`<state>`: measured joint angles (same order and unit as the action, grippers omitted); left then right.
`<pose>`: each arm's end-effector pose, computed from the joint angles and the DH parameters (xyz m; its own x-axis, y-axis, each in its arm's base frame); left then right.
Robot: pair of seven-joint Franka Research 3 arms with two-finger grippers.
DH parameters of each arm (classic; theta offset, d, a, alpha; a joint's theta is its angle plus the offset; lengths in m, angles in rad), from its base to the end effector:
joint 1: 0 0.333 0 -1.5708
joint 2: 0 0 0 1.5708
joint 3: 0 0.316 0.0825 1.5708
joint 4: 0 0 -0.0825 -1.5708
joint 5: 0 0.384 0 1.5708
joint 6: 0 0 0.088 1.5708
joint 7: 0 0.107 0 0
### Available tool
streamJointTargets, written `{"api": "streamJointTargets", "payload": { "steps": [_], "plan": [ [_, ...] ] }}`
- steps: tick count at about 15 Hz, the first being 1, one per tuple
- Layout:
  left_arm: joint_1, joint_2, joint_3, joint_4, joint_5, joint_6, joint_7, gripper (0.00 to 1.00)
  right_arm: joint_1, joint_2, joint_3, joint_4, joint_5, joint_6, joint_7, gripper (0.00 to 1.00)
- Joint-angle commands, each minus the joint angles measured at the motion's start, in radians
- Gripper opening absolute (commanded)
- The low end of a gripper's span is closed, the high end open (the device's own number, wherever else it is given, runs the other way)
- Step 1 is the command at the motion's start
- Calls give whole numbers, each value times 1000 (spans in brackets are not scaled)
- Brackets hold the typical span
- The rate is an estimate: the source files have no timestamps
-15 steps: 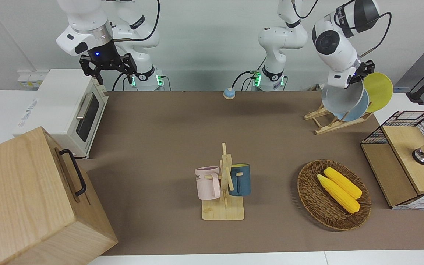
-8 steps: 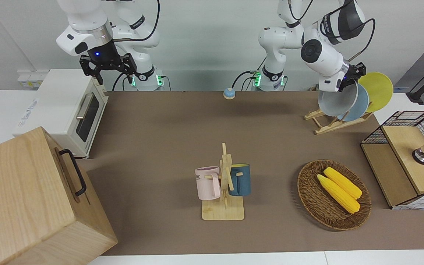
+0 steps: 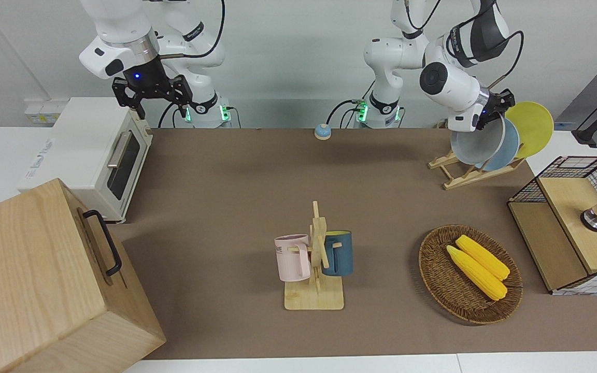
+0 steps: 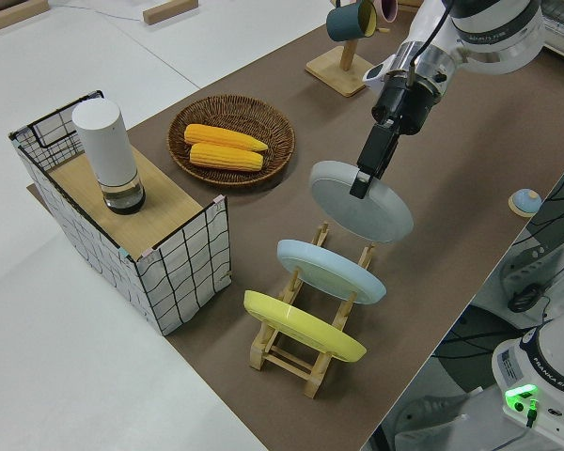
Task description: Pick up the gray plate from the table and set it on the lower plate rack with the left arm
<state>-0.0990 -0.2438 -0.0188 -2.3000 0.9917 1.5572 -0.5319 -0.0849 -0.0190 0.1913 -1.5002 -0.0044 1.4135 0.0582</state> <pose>0.4384 0.0390 0.4610 0.9843 0.1736 -0.0310 0.0554 -0.4716 -0.8801 0.5292 0.0571 0.6541 0.9966 0.0470 -0.0674 0.0479 -0.9988 0.0119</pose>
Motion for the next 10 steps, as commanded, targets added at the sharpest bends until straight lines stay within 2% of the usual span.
{"api": "streamJointTargets", "payload": {
  "steps": [1,5,7,10],
  "plan": [
    [-33,0,-6,-35,28,3,-75,0,-7,-2,7,6,7,-14,0,987],
    [-34,17,-6,-59,31,3,-120,0,-7,-2,7,6,7,-14,-1,990],
    [-51,66,-7,-76,62,0,-218,0,-7,-2,5,6,7,-14,0,987],
    [-53,75,-7,-88,74,-8,-231,0,-7,-2,7,6,7,-14,0,987]
  ]
}}
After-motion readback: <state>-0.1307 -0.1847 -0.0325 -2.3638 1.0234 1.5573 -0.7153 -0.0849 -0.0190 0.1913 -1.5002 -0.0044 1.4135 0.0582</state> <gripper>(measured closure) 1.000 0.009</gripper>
